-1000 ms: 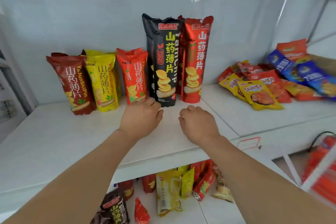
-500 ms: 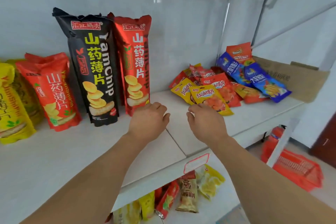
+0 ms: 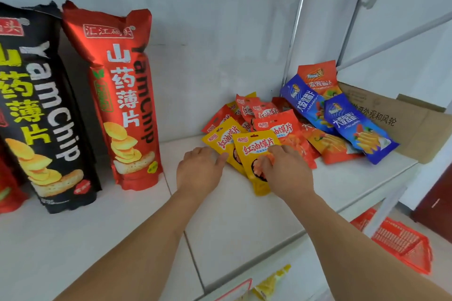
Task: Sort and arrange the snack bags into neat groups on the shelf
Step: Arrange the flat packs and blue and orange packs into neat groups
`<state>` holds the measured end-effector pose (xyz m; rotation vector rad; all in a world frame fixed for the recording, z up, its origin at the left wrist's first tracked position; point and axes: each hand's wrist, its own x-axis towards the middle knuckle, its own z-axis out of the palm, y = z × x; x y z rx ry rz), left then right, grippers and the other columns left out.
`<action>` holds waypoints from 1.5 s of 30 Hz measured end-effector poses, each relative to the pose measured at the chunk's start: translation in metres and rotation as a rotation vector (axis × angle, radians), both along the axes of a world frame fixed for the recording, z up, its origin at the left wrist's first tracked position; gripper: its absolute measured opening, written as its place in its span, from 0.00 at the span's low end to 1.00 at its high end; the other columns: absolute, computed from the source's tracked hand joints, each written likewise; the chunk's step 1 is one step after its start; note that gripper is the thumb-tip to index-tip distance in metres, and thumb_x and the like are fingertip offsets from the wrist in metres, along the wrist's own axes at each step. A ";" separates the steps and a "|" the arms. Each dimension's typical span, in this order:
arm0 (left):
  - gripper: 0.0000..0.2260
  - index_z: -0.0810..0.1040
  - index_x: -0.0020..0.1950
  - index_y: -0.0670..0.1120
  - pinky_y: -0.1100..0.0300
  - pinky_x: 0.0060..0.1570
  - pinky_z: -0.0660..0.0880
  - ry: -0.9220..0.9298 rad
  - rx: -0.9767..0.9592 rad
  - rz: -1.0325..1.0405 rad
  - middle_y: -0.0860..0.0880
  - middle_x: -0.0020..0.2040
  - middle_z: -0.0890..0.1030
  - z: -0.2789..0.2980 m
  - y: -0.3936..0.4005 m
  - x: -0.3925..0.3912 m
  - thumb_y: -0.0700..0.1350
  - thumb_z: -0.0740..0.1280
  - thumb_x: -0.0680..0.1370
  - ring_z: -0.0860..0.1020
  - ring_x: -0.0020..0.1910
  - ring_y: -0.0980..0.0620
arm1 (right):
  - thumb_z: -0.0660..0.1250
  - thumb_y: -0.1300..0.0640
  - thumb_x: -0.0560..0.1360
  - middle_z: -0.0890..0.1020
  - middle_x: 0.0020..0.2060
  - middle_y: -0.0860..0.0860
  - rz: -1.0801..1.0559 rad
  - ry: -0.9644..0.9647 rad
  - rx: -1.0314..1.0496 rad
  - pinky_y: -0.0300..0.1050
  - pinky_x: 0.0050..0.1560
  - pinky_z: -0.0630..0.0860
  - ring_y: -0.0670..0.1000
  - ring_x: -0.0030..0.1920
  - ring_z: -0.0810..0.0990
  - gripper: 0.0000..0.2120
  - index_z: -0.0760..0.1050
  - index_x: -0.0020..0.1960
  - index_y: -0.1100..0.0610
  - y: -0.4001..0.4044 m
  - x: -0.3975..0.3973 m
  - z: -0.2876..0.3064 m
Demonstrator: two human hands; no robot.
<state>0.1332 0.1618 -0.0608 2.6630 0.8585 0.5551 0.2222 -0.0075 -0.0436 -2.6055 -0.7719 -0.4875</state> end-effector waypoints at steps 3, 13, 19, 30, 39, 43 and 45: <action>0.39 0.74 0.70 0.46 0.49 0.64 0.69 0.128 -0.052 0.060 0.42 0.65 0.76 -0.002 0.000 0.019 0.70 0.38 0.80 0.71 0.66 0.41 | 0.57 0.45 0.80 0.77 0.59 0.55 -0.013 -0.011 -0.030 0.51 0.55 0.71 0.57 0.59 0.73 0.19 0.73 0.65 0.54 0.002 0.026 -0.007; 0.31 0.77 0.54 0.44 0.48 0.63 0.72 -0.233 -0.509 0.309 0.43 0.56 0.81 0.002 -0.024 0.070 0.68 0.49 0.81 0.76 0.58 0.41 | 0.58 0.39 0.78 0.80 0.54 0.54 0.146 -0.146 -0.020 0.53 0.54 0.71 0.59 0.55 0.76 0.22 0.80 0.56 0.54 0.014 0.080 -0.035; 0.18 0.79 0.54 0.51 0.50 0.58 0.78 -0.659 -0.901 0.199 0.52 0.52 0.86 0.001 -0.037 0.073 0.64 0.61 0.81 0.84 0.51 0.50 | 0.59 0.42 0.78 0.81 0.51 0.52 0.266 -0.220 0.066 0.51 0.50 0.72 0.57 0.50 0.78 0.18 0.82 0.52 0.53 0.023 0.098 -0.043; 0.16 0.76 0.68 0.43 0.41 0.61 0.78 -0.809 -1.282 0.024 0.44 0.59 0.85 0.002 -0.033 0.070 0.40 0.68 0.80 0.84 0.57 0.41 | 0.54 0.44 0.79 0.81 0.50 0.51 0.381 -0.172 0.202 0.51 0.50 0.73 0.55 0.49 0.78 0.20 0.81 0.50 0.53 0.046 0.101 -0.042; 0.09 0.81 0.59 0.44 0.45 0.50 0.82 -0.910 -1.319 0.232 0.42 0.51 0.87 0.006 -0.025 0.079 0.41 0.62 0.84 0.86 0.48 0.40 | 0.53 0.43 0.80 0.81 0.52 0.52 0.441 -0.078 0.298 0.52 0.51 0.73 0.57 0.52 0.78 0.21 0.78 0.55 0.55 0.066 0.107 -0.027; 0.08 0.81 0.57 0.46 0.43 0.52 0.82 -0.985 -1.274 0.302 0.44 0.48 0.88 0.006 -0.017 0.087 0.42 0.62 0.84 0.86 0.47 0.41 | 0.51 0.41 0.81 0.80 0.56 0.52 0.457 -0.022 0.342 0.54 0.56 0.72 0.56 0.57 0.76 0.23 0.76 0.61 0.55 0.074 0.117 -0.019; 0.08 0.80 0.55 0.46 0.44 0.50 0.82 -1.021 -1.249 0.311 0.45 0.46 0.88 0.007 -0.012 0.092 0.42 0.61 0.84 0.87 0.45 0.42 | 0.48 0.40 0.80 0.80 0.57 0.52 0.468 -0.016 0.359 0.55 0.57 0.73 0.56 0.58 0.76 0.26 0.76 0.62 0.54 0.076 0.124 -0.016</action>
